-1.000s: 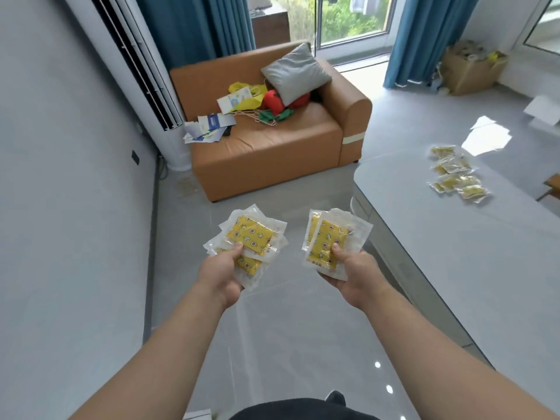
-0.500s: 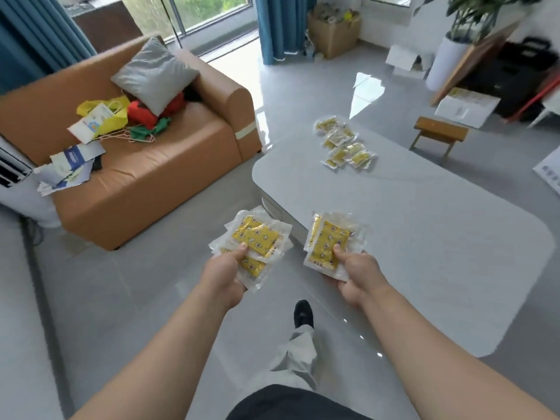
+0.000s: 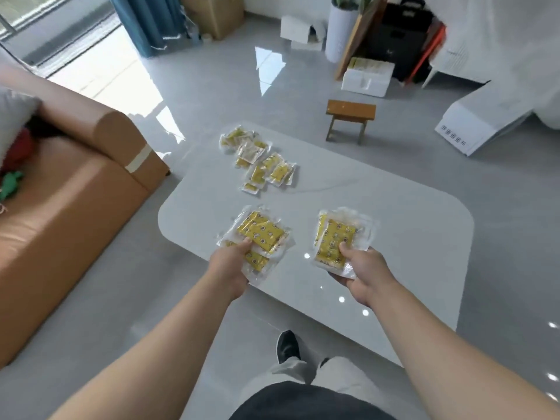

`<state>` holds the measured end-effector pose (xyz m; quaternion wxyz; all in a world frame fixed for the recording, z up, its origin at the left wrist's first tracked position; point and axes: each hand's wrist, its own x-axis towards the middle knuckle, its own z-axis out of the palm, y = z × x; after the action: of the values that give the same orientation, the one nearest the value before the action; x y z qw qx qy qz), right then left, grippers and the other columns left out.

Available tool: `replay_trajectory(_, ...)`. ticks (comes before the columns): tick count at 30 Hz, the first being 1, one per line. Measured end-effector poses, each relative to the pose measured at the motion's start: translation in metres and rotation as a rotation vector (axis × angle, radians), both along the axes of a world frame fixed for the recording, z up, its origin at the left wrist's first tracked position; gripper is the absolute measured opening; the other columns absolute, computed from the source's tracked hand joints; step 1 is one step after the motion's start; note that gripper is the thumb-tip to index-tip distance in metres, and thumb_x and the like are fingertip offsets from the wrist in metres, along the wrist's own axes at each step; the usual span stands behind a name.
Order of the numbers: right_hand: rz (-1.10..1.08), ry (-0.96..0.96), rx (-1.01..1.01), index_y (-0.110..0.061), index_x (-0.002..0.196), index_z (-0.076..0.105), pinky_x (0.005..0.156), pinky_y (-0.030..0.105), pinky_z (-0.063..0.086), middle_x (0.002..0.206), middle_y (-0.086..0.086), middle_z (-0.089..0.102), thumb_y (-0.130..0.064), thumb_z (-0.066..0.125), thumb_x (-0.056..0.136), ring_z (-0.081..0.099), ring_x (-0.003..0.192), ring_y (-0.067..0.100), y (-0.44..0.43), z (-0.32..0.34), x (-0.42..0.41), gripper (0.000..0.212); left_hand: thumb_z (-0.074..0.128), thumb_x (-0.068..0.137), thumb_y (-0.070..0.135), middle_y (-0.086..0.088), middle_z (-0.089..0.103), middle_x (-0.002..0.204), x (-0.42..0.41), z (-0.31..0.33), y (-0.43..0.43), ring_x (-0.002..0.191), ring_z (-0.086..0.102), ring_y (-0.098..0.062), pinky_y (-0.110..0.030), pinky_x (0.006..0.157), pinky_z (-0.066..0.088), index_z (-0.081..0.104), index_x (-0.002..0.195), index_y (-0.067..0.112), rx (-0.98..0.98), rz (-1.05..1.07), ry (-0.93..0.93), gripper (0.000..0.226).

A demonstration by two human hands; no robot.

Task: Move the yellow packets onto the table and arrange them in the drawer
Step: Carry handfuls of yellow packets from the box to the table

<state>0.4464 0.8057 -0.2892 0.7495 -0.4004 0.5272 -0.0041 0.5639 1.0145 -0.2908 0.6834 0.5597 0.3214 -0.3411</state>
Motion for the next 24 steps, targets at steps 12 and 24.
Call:
replay_trajectory(12, -0.033, 0.08, 0.1, -0.014, 0.112, 0.059, 0.065, 0.038, 0.057, 0.102, 0.008, 0.072, -0.009, 0.064, 0.099, 0.072, 0.082, 0.025, -0.108, -0.071, 0.124, 0.015, 0.068, 0.095, 0.011, -0.009, 0.075, 0.104, 0.126, -0.03, -0.121, 0.094, 0.073, -0.029, -0.05, 0.093, 0.057, 0.064, 0.105, 0.014, 0.206, -0.061, 0.036, 0.012)
replay_trajectory(24, 0.028, 0.214, 0.049, -0.015, 0.122, 0.059, 0.069, 0.037, 0.059, 0.112, 0.006, 0.073, -0.015, 0.066, 0.098, 0.074, 0.088, 0.024, -0.17, -0.169, 0.241, 0.025, 0.076, 0.09, 0.022, -0.003, 0.072, 0.101, 0.252, -0.157, -0.196, 0.093, 0.07, -0.024, -0.043, 0.096, 0.056, 0.065, 0.114, 0.015, 0.357, -0.149, 0.184, 0.027)
